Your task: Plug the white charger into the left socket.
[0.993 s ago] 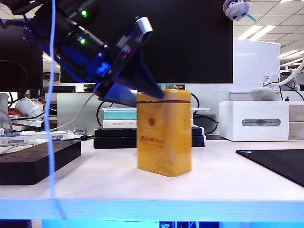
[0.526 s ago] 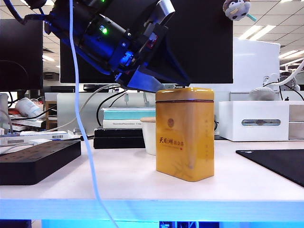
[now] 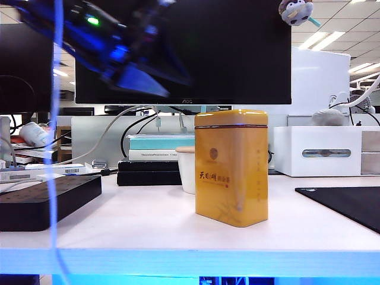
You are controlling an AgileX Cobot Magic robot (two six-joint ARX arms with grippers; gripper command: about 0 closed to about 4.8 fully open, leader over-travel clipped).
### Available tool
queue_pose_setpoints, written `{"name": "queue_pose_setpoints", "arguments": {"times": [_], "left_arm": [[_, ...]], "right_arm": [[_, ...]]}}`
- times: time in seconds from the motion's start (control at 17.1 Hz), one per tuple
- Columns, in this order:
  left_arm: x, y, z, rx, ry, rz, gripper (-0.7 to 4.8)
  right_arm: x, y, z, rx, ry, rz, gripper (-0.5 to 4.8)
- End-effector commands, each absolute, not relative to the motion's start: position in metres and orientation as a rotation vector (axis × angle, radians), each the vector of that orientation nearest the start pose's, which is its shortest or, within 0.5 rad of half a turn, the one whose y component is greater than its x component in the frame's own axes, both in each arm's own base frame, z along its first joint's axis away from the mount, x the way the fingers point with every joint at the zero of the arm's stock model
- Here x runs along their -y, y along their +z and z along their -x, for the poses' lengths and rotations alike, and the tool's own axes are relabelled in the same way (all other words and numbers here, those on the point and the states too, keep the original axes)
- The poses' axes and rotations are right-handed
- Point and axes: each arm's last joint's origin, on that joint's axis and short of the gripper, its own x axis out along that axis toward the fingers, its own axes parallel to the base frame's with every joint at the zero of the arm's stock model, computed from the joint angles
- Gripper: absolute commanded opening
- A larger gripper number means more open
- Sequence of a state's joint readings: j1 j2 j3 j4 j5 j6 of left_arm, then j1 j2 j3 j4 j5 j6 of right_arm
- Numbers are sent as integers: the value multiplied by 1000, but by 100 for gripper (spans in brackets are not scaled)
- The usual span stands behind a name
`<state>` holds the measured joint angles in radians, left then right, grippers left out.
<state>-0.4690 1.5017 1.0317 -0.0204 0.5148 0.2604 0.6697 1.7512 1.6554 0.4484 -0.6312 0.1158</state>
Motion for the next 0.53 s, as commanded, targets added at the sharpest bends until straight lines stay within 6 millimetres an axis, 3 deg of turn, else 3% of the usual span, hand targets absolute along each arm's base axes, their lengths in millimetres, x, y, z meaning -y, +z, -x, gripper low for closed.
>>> {"name": "queue_pose_setpoints", "arguments": {"times": [0.06, 0.35, 0.53], "left_arm": [[136, 271, -295, -395, -949, -204, 479], [81, 265, -308, -474, -797, -209, 479], [45, 273, -311, -457, -685, -204, 479]], "right_arm": [[-262, 436, -302, 335, 1306, -69, -4], [-278, 414, -305, 220, 1329, -19, 0], [-294, 393, -309, 162, 1385, -8, 0]]}}
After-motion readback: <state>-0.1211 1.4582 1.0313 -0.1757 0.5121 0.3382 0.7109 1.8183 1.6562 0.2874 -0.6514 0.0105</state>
